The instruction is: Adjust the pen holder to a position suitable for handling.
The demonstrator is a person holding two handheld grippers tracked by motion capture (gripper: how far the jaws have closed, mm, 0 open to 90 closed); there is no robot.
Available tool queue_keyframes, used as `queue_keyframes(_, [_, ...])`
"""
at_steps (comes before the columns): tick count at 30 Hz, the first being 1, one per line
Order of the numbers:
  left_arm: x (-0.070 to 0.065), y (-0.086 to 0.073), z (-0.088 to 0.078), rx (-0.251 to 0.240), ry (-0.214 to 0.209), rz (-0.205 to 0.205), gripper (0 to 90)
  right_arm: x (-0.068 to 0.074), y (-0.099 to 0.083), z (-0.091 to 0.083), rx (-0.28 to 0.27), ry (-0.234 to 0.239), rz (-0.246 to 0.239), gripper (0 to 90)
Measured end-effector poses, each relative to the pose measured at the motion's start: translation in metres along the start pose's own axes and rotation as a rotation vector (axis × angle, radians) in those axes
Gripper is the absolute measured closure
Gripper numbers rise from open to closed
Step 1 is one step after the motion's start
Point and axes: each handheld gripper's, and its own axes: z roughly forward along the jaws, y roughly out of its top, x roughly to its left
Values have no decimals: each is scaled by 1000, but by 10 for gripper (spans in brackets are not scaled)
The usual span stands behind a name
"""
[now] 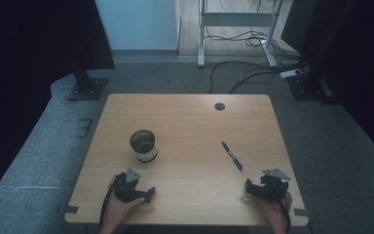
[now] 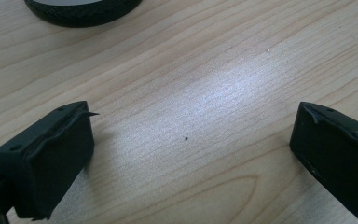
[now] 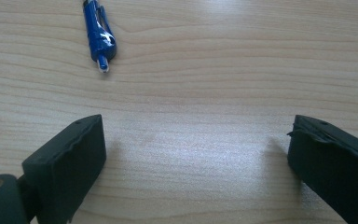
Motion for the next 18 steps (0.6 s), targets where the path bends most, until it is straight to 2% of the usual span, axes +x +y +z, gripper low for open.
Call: queue_keyframes(18, [1,4,4,1,10,-10,0,-1,-5,-7,-18,-6,4,106])
